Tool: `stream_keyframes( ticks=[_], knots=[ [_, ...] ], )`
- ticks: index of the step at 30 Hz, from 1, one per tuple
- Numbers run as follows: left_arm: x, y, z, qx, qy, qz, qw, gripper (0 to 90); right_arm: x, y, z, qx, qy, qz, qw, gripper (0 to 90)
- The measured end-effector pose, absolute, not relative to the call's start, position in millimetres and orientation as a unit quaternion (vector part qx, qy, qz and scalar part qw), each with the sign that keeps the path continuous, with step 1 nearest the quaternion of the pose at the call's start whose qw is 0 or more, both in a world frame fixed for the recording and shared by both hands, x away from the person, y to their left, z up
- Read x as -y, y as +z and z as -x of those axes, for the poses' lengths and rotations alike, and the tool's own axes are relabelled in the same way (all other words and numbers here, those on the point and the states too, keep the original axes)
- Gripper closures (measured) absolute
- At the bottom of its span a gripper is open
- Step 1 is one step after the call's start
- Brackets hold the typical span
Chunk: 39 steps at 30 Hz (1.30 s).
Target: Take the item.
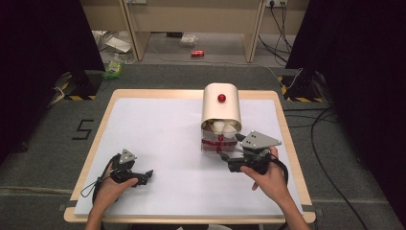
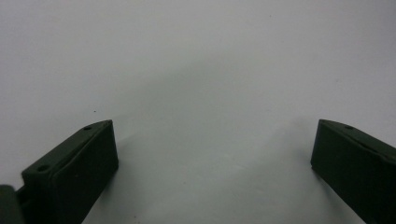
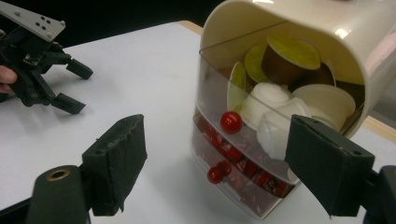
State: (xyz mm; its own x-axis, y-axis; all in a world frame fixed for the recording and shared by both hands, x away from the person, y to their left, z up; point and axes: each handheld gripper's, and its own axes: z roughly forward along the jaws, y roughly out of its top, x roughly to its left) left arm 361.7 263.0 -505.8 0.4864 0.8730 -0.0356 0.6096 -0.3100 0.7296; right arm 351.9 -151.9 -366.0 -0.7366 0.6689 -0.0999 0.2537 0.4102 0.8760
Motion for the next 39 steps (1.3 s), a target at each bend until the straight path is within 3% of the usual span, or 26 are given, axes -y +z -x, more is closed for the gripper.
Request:
stream_keyframes(
  ticks=[23,39],
  knots=[
    [-263,-506,-362,-0.471,0.187,-0.788,0.351,0.0,122,-363,-387,-0.820,0.438,-0.282,0.235,22.1],
    [-263,-506,-362,-0.470,0.188,-0.788,0.351,0.0,120,-368,-389,-0.830,0.431,-0.275,0.225,21.8]
  ],
)
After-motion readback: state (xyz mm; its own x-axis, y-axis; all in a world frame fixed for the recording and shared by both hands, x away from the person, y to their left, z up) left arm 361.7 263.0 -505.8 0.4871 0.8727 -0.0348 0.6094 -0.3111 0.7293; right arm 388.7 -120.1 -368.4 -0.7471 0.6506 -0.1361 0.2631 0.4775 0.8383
